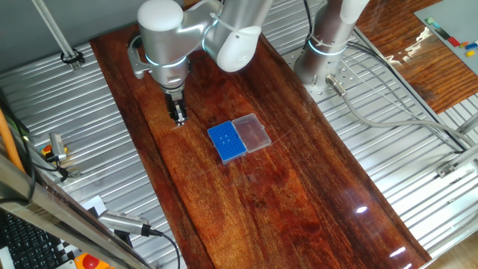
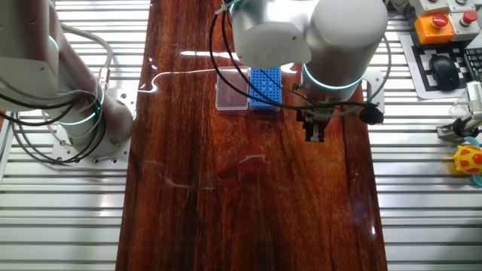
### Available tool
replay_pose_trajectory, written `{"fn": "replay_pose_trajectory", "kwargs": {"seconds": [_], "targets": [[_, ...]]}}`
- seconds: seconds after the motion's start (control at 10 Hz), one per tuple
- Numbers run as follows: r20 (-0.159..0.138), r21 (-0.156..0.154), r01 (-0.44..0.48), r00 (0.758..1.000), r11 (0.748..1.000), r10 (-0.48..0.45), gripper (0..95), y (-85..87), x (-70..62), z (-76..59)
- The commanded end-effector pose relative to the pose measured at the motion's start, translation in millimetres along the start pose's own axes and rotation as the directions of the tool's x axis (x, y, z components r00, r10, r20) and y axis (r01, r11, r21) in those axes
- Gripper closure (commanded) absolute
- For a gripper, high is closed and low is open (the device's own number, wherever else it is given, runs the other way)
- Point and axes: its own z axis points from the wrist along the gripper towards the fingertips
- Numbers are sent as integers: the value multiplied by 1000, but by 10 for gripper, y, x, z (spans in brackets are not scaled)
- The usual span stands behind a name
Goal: Insert a small pipette tip into the holder for small pipette tips
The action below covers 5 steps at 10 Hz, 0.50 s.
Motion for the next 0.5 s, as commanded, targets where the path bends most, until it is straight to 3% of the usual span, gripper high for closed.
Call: {"fn": "replay_pose_trajectory", "kwargs": {"seconds": [0.1,0.5], "targets": [[-5,1,-9,1000,1000,9,760,-7,11,21],[-3,-4,-2,1000,1000,2,760,-23,34,77]]}}
